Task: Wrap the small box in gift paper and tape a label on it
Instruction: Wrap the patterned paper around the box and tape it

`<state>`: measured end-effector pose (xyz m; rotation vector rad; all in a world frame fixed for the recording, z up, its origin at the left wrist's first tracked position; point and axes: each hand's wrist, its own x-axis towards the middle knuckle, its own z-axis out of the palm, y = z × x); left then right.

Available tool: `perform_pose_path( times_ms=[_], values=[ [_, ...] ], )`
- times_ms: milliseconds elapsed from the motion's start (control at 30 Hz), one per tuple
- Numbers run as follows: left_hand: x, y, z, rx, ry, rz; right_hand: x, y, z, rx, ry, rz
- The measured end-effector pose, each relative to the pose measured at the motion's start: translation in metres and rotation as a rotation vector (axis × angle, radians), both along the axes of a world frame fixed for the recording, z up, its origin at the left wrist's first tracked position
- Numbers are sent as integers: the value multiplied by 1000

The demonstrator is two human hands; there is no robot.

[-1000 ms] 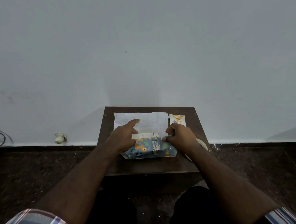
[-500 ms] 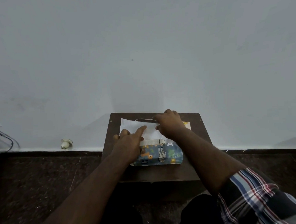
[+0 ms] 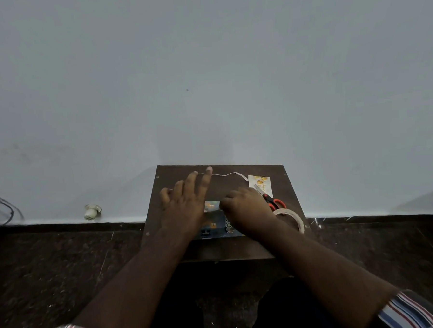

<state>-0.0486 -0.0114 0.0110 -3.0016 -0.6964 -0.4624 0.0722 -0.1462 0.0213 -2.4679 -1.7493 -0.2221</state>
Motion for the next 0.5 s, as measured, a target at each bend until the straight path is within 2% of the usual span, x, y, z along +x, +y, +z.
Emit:
perform_pose_path(
  times_ms=[300, 500],
  values=[
    [1, -3, 6, -133, 131, -16, -19, -20, -3, -202, 87, -53],
    [-10, -1, 7, -125, 117, -69, -27, -22, 2, -264, 78, -89]
  ],
)
